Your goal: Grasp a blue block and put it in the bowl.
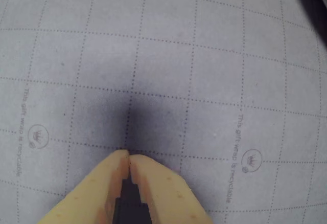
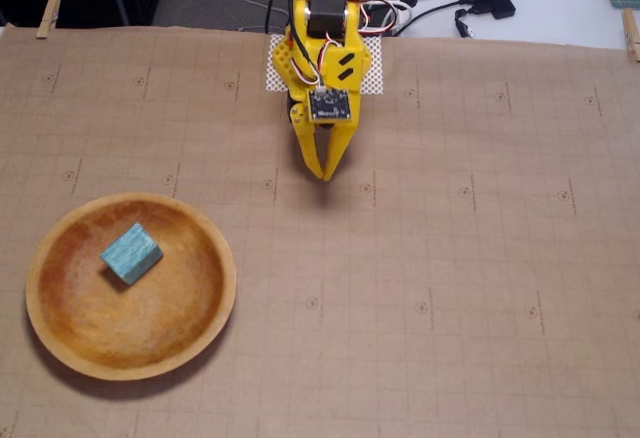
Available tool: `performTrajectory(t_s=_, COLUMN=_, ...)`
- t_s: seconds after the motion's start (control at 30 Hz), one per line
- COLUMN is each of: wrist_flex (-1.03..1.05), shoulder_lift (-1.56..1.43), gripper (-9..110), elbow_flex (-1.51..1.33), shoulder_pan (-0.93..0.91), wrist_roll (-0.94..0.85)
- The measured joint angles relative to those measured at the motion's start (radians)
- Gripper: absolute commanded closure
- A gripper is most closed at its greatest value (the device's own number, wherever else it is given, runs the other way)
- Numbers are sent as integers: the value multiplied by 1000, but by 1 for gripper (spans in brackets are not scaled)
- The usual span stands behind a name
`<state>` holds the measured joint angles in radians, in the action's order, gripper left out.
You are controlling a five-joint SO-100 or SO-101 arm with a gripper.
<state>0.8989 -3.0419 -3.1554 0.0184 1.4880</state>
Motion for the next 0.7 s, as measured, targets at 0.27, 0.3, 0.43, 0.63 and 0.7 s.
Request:
performTrajectory(t_s=0.27, wrist_flex=110, shoulder_lift=-117, gripper=105, elbow_flex=0, shoulder_pan=12, wrist_roll=0)
performTrajectory(t_s=0.3, wrist_flex=124, shoulder_lift=-124, gripper=105, elbow_flex=0, shoulder_pan=12, wrist_roll=0)
performTrajectory(t_s=0.43, wrist_flex=201, shoulder_lift=-184, gripper=105, elbow_flex=0, shoulder_pan=12, wrist_roll=0)
performTrajectory(t_s=0.63, wrist_flex=318, shoulder_lift=-250, gripper=105, elbow_flex=0, shoulder_pan=12, wrist_roll=0)
performTrajectory(t_s=0.7, wrist_flex=365, shoulder_lift=-264, gripper=105, elbow_flex=0, shoulder_pan=12, wrist_roll=0)
